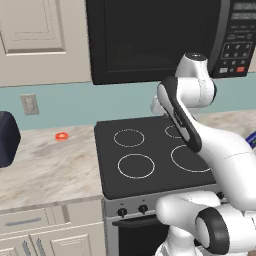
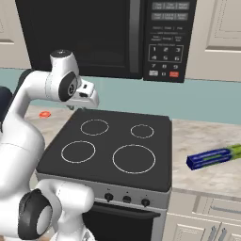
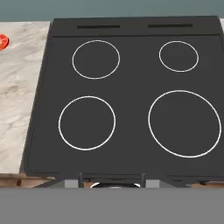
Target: Open the microwave door.
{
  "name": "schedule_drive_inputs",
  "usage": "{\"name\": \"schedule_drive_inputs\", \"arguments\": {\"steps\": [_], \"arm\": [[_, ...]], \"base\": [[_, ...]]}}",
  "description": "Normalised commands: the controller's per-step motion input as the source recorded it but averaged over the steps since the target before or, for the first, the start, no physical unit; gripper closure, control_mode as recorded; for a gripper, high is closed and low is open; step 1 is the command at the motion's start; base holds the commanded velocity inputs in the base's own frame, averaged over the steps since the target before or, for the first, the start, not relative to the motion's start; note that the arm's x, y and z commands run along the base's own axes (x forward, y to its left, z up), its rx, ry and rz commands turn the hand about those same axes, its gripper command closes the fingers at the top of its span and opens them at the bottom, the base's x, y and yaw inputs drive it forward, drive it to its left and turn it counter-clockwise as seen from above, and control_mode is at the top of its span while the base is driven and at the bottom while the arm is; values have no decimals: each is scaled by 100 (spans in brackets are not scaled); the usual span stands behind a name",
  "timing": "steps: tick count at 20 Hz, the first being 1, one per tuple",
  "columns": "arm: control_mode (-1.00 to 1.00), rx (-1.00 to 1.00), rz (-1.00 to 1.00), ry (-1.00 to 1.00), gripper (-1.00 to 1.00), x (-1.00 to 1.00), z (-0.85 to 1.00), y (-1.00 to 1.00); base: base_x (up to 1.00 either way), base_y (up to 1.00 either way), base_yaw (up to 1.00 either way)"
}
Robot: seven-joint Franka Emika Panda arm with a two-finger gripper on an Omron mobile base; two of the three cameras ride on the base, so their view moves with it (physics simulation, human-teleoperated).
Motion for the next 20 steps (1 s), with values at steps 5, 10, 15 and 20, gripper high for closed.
{"name": "schedule_drive_inputs", "arguments": {"steps": [5, 10, 15, 20], "arm": [[-100, 0, 0, -13, -100, -25, 7, 0], [-100, 0, -1, -32, -100, -67, 52, -17], [-100, 0, -8, -46, -100, -48, 75, -46], [-100, 0, -5, -54, -100, -8, 71, -72]], "base": [[0, 0, 0], [0, 0, 0], [0, 0, 0], [0, 0, 0]]}}
